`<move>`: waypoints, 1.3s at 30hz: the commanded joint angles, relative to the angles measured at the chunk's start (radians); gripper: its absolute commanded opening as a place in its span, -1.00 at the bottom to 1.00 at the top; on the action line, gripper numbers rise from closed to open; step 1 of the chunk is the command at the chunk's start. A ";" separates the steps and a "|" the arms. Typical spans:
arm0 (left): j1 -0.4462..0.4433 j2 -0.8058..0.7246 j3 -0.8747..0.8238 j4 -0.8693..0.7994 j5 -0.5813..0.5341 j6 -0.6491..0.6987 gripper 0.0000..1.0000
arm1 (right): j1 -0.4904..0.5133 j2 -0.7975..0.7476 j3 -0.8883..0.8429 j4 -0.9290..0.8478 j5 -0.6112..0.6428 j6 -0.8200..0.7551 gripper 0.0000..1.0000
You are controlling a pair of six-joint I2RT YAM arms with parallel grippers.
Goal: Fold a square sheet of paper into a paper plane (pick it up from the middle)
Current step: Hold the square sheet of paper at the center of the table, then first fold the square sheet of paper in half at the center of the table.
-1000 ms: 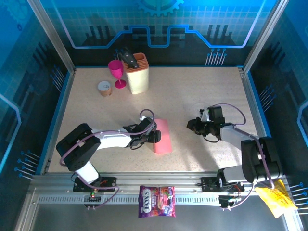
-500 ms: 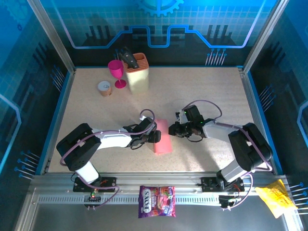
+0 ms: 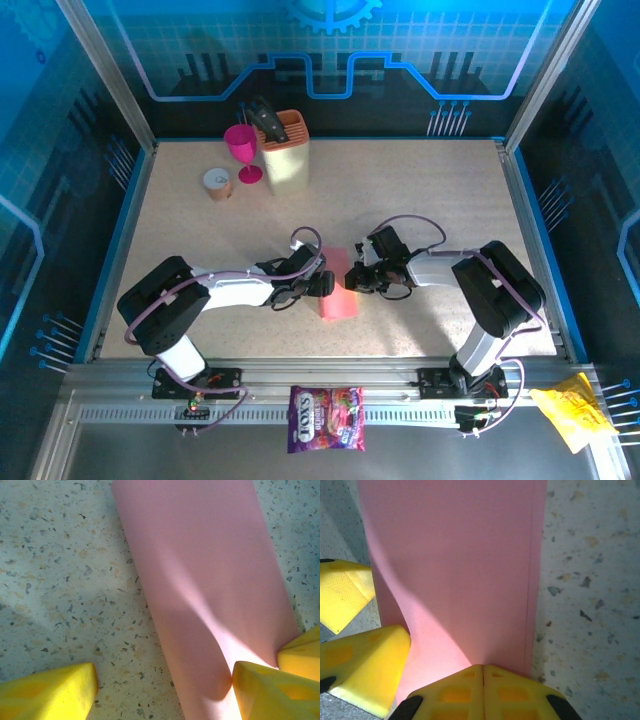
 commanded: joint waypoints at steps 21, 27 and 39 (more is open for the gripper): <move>0.027 -0.119 -0.011 0.152 0.233 -0.122 -0.29 | 0.013 0.061 -0.046 0.030 0.068 0.033 -0.96; 0.027 -0.081 -0.006 0.176 0.247 -0.113 -0.32 | 0.014 0.068 -0.047 0.036 0.067 0.034 -0.95; 0.031 -0.021 -0.052 0.188 0.190 -0.092 -0.73 | 0.009 0.088 -0.051 0.043 0.064 0.030 -1.00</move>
